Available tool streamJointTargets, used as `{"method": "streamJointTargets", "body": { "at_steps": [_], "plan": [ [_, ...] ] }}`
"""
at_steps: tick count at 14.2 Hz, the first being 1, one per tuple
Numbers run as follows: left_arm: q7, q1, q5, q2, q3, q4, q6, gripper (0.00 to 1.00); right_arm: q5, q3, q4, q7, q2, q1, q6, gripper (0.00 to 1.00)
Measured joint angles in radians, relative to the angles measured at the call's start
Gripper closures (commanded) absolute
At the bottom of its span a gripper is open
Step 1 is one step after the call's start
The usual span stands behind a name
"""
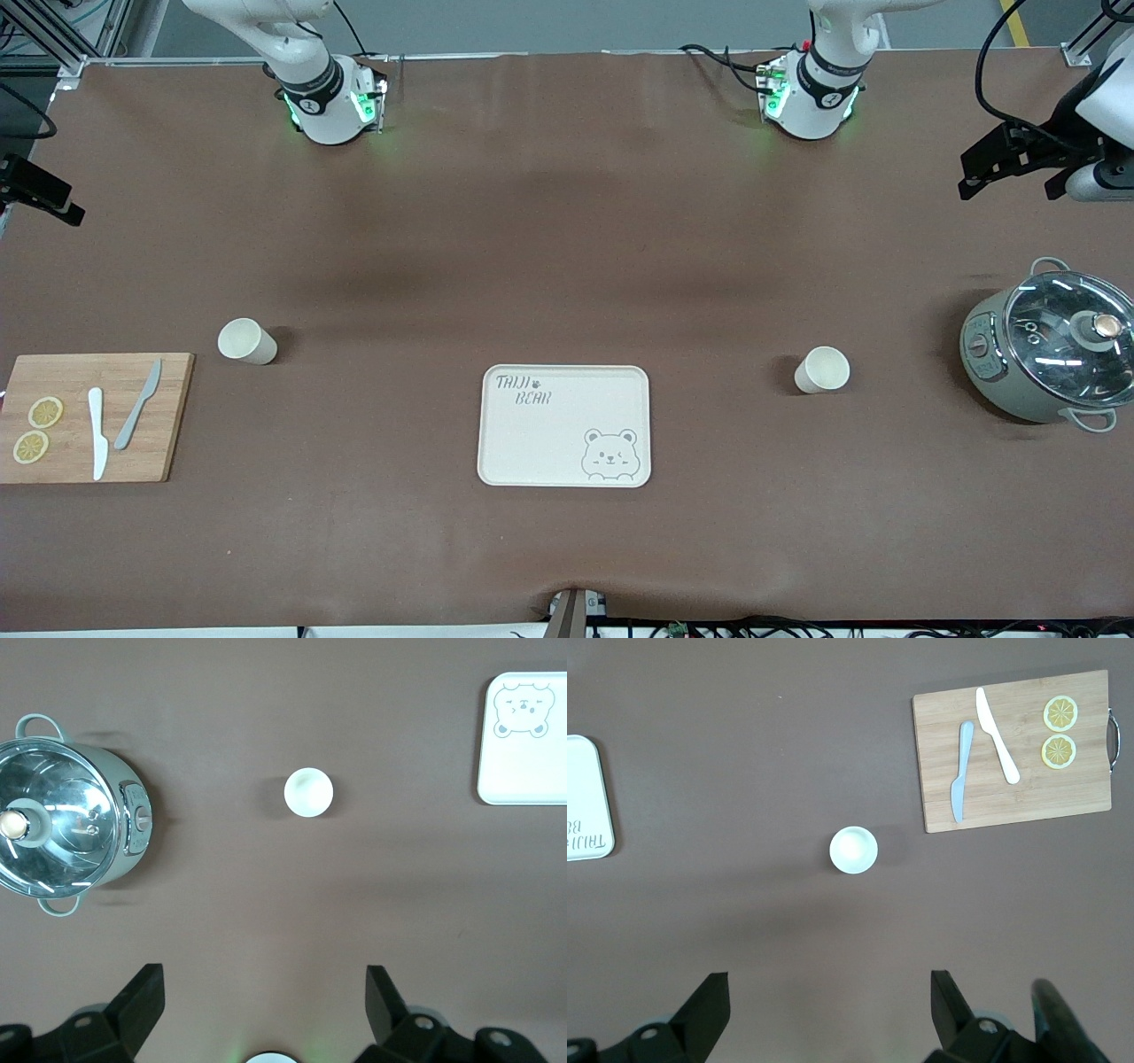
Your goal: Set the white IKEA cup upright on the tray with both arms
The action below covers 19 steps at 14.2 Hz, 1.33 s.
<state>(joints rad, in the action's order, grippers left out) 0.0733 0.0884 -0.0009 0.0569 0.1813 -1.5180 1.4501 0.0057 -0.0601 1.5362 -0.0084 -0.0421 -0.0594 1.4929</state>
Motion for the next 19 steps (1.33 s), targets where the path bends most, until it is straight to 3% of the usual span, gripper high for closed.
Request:
{"method": "streamJointTargets", "body": {
  "at_steps": [7, 19],
  "plan": [
    [0.0, 0.001, 0.018, -0.007, -0.001, 0.0, 0.0, 0.0, 0.0, 0.0, 0.001, 0.0, 0.0, 0.0, -0.001, 0.0],
    [0.0, 0.013, 0.025, -0.121, -0.011, 0.001, 0.021, 0.0, 0.0, -0.001, 0.001, 0.0, 0.0, -0.001, -0.002, 0.0]
  ]
}}
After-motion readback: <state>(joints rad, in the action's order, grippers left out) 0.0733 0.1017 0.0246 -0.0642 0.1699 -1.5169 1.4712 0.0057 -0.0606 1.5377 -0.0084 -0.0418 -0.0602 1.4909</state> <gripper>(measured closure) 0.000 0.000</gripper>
